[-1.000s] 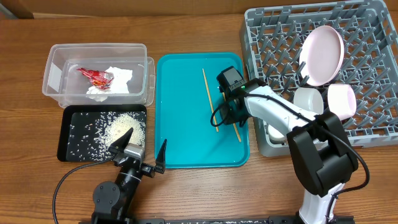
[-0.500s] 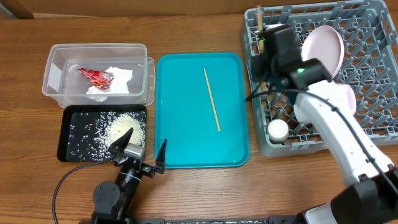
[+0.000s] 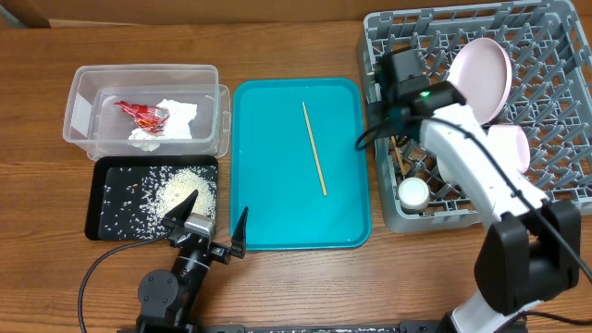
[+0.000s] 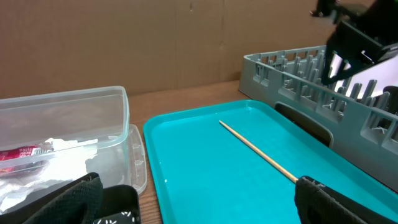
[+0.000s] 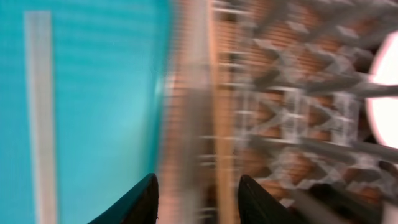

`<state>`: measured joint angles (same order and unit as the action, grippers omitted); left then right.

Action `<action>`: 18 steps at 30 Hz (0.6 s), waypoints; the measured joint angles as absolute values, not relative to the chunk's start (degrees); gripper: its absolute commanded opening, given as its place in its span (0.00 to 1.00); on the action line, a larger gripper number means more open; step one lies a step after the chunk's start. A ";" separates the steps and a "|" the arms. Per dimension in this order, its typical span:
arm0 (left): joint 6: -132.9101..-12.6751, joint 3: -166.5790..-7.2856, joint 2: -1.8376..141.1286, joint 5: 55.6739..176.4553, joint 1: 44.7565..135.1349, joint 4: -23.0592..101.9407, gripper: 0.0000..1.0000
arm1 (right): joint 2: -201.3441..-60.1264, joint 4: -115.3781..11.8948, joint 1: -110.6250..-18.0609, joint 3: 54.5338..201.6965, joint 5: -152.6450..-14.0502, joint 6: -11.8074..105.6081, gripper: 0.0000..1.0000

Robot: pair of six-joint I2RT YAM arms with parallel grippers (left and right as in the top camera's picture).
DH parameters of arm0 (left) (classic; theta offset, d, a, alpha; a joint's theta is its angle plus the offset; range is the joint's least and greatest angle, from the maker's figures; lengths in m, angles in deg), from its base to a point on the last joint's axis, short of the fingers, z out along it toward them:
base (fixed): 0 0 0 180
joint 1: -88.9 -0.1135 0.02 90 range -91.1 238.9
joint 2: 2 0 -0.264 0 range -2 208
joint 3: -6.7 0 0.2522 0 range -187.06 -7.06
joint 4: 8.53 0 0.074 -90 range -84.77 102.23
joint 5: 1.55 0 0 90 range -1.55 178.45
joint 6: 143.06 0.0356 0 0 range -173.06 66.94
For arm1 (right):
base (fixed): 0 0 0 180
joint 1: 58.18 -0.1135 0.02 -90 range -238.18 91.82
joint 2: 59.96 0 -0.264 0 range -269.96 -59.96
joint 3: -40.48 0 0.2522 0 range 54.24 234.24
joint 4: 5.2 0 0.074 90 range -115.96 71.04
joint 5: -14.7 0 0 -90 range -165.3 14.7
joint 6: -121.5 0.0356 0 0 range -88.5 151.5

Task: Sort waste into correct bins and load items into the dishwasher
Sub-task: 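Return the right gripper to the remaining chopstick on the teal tray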

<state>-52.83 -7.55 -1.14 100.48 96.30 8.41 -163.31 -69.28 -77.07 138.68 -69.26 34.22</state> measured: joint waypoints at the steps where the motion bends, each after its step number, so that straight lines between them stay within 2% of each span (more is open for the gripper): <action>1: -52.83 -7.55 -1.14 100.50 96.30 8.41 1.00 | -162.77 -69.35 -78.69 138.77 -70.42 34.33 0.49; 7: -52.83 -7.55 -1.14 100.50 96.30 8.41 1.00 | -161.85 -69.17 -88.18 138.86 -74.29 38.49 0.52; 13: -52.85 -7.55 -1.14 100.50 96.30 8.41 1.00 | -166.96 -64.74 -92.90 136.91 -74.35 44.04 0.52; 14: -52.85 -7.55 -1.14 100.50 96.30 8.39 1.00 | -168.23 -64.69 -93.25 136.58 -73.87 44.43 0.49; 18: -52.85 -7.55 -1.14 100.50 96.30 8.39 1.00 | -174.81 -64.56 -93.75 135.47 -71.71 45.57 0.26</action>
<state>-52.85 -7.55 -1.14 100.50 96.30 8.39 -174.81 -64.56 -93.75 135.47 -71.71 45.57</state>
